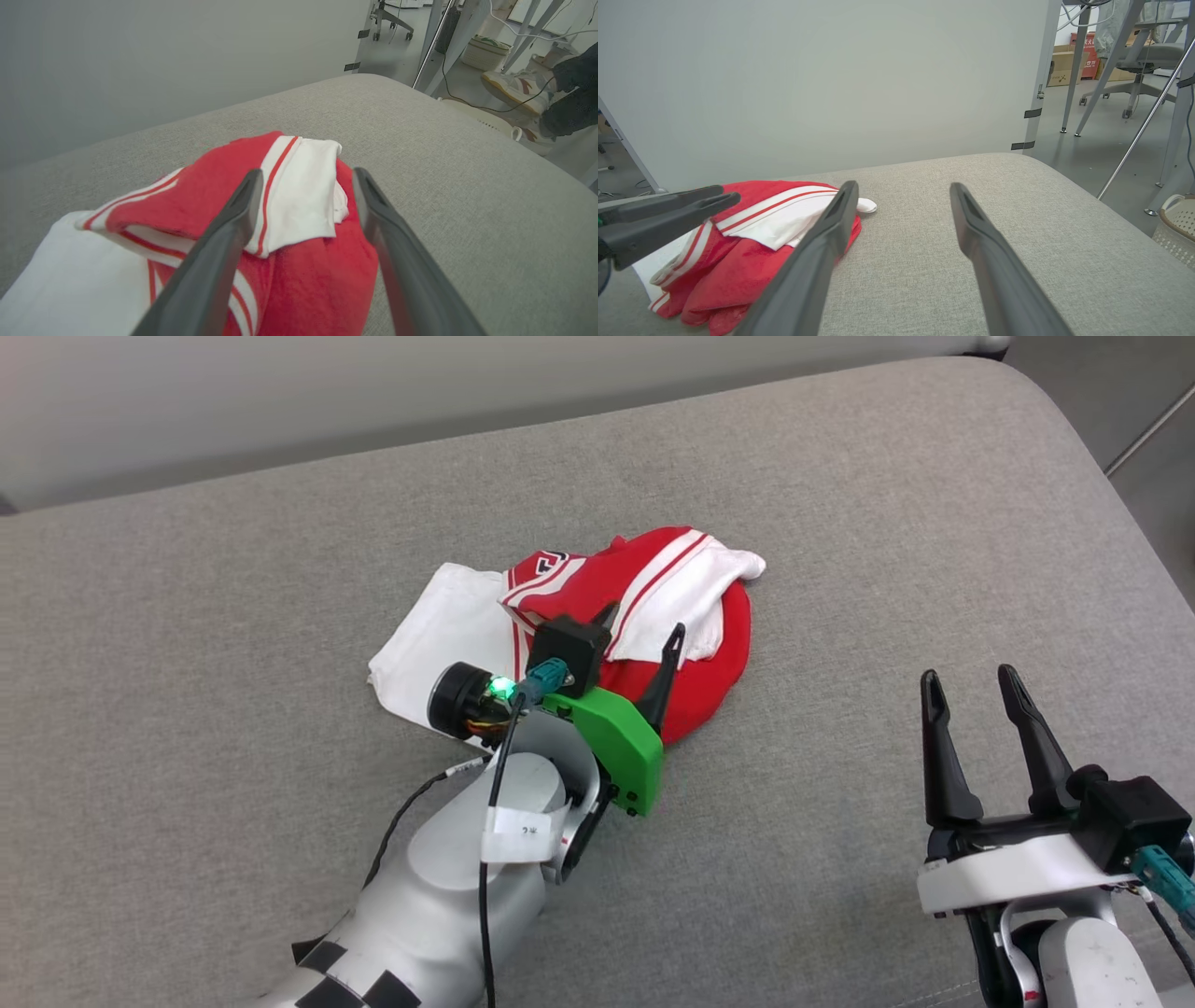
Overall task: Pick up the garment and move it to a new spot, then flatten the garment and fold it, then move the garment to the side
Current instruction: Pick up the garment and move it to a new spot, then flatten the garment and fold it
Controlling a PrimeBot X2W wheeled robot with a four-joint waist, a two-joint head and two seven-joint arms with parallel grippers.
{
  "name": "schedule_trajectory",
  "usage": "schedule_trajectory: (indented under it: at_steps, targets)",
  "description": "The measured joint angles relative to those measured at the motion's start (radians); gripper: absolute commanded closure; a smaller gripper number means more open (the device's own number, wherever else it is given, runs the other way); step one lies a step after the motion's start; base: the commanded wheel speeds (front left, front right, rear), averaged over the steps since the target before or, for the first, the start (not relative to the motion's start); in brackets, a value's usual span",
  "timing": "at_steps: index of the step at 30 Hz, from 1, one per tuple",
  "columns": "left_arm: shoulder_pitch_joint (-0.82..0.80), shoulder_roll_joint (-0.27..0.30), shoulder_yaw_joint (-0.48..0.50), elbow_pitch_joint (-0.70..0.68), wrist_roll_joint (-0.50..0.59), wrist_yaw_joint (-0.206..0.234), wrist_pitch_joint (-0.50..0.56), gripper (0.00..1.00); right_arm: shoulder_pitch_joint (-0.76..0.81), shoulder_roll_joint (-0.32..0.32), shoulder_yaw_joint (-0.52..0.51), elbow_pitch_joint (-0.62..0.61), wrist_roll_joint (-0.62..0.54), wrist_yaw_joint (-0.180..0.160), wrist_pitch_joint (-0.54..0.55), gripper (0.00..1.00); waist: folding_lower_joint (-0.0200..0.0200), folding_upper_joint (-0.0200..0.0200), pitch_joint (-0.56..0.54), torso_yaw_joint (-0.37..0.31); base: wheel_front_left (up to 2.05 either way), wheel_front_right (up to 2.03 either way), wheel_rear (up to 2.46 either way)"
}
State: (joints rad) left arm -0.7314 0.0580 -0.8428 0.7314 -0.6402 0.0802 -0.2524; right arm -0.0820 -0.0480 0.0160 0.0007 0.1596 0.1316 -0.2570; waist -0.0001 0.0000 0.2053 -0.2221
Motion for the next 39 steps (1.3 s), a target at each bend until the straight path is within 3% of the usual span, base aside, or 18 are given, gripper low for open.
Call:
schedule_trajectory:
  at_steps: [6, 10, 15, 21, 27, 39]
  targets:
    - [0.043, 0.044, 0.095, -0.129, 0.034, 0.011, -0.003, 0.00, 0.031, 0.000, -0.010, 0.016, -0.017, 0.000, 0.000, 0.00, 0.0000, 0.0000, -0.052, 0.050, 0.00, 0.00, 0.00]
    - [0.103, 0.117, 0.176, -0.250, 0.087, 0.041, -0.004, 0.00, 0.052, 0.000, -0.008, 0.024, -0.023, 0.000, 0.000, 0.00, 0.0000, 0.0000, -0.095, 0.102, 0.00, 0.00, 0.00]
    - [0.266, 0.201, 0.299, -0.394, 0.110, 0.062, -0.003, 0.00, 0.071, 0.000, -0.014, 0.027, -0.026, 0.000, 0.000, 0.00, 0.0000, 0.0000, -0.151, 0.161, 0.00, 0.00, 0.00]
    - [0.478, 0.253, 0.390, -0.553, 0.196, 0.061, -0.003, 0.00, 0.083, 0.000, -0.028, 0.024, -0.033, 0.000, 0.000, 0.00, 0.0000, 0.0000, -0.194, 0.223, 0.00, 0.00, 0.00]
    - [0.622, 0.219, 0.494, -0.662, 0.265, 0.048, -0.003, 0.00, 0.102, 0.000, -0.037, 0.025, -0.033, 0.000, 0.000, 0.00, 0.0000, 0.0000, -0.221, 0.258, 0.00, 0.00, 0.00]
    - [0.723, 0.095, 0.614, -0.670, 0.407, -0.055, -0.003, 0.00, 0.107, 0.000, -0.037, 0.030, -0.023, 0.000, 0.000, 0.00, 0.0000, 0.0000, -0.221, 0.253, 0.00, 0.00, 0.00]
